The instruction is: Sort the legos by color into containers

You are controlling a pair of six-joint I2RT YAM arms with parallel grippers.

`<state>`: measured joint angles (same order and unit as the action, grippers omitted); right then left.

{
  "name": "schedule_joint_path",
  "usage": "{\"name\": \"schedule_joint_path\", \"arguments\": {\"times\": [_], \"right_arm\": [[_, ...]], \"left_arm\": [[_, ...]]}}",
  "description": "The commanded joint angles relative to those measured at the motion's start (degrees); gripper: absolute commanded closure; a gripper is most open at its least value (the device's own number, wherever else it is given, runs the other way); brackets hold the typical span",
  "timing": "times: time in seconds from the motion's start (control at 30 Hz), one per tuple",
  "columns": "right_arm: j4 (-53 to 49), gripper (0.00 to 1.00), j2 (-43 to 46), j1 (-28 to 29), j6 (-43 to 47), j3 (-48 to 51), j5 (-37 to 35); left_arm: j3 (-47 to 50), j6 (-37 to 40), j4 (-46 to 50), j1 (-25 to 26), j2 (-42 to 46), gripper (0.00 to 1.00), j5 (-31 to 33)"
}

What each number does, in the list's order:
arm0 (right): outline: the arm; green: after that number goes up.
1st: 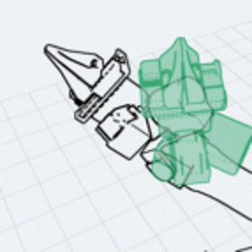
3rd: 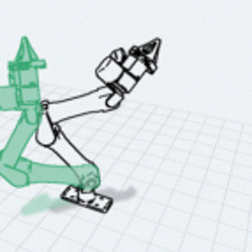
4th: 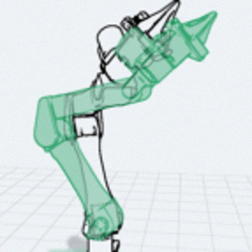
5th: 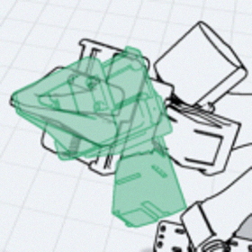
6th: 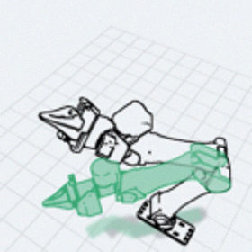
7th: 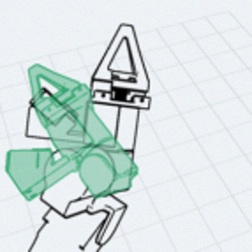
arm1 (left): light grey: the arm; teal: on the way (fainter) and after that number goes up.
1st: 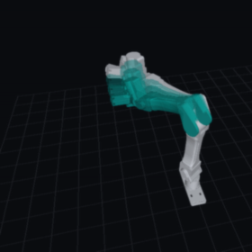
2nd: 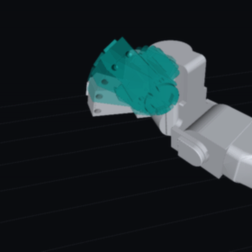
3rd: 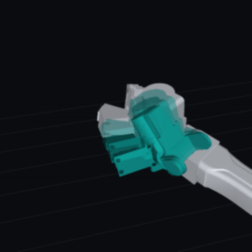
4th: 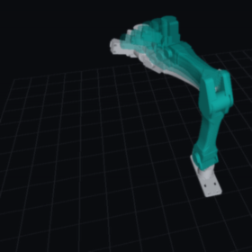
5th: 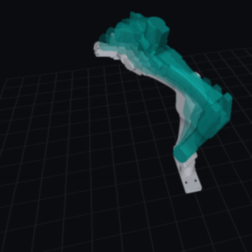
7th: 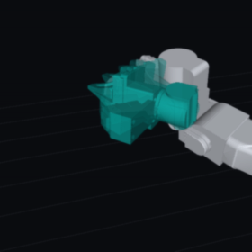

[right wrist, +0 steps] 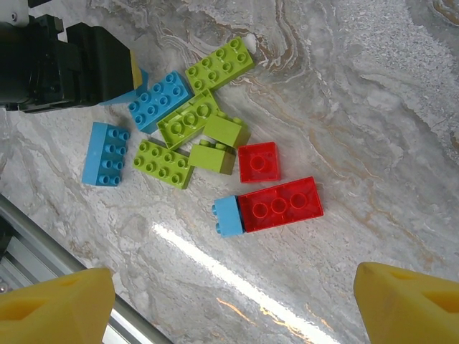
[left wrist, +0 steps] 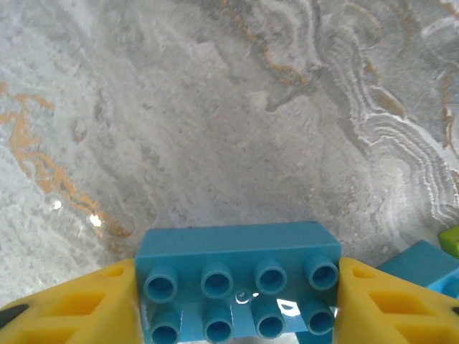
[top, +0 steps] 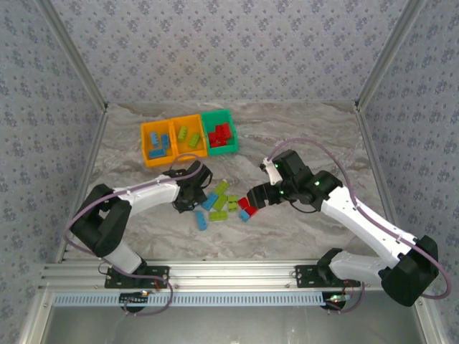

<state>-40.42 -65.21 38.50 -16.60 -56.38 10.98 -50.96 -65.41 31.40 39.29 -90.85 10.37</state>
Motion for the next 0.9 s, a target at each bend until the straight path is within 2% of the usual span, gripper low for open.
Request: {"name": "schedule_joint_path", "arguments": {"times": [0.0, 0.17, 0.3, 0.43, 0.53, 0.63, 0.73, 0.87], "right_arm": [[1.6, 0.11, 1.6, 0.6, -2.6, 0.3, 2.4], [3.8, 0.10, 2.6, 1.5, -4.1, 0.4, 2.6], [4.3, 0.10, 3.0, 1.6, -4.4, 0.5, 1.5], [4.3, 0.10, 3.1, 1.6, -5.3, 0.7, 1.0], [3.8, 0.10, 3.9, 1.9, -6.0, 1.0, 0.6], [2.9, 0.10, 5.7, 2.2, -6.7, 1.7, -0.1], [2.0, 0.09, 7.9, 2.4, -7.6, 2.7, -1.0], [1.3, 0.09, 10.8, 2.5, -8.8, 3.8, -1.7]], "left_arm": [[0.2, 2.1, 1.9, -0.5, 2.2, 0.51, 1.1], [-5.7, 7.5, 6.7, -4.9, 12.1, 0.52, 5.8], [-11.8, 13.5, 6.9, -12.8, 13.8, 0.52, 7.9], [-19.1, 18.3, 3.5, -21.1, 8.0, 0.51, 8.0], [-25.3, 20.3, 1.0, -25.2, 0.2, 0.51, 7.1], [-32.7, 21.6, 1.3, -28.0, -8.7, 0.50, 5.0], [-40.8, 22.8, 3.9, -29.2, -16.1, 0.45, 5.5], [-46.8, 24.1, 6.7, -29.9, -20.7, 0.32, 4.7]]}}
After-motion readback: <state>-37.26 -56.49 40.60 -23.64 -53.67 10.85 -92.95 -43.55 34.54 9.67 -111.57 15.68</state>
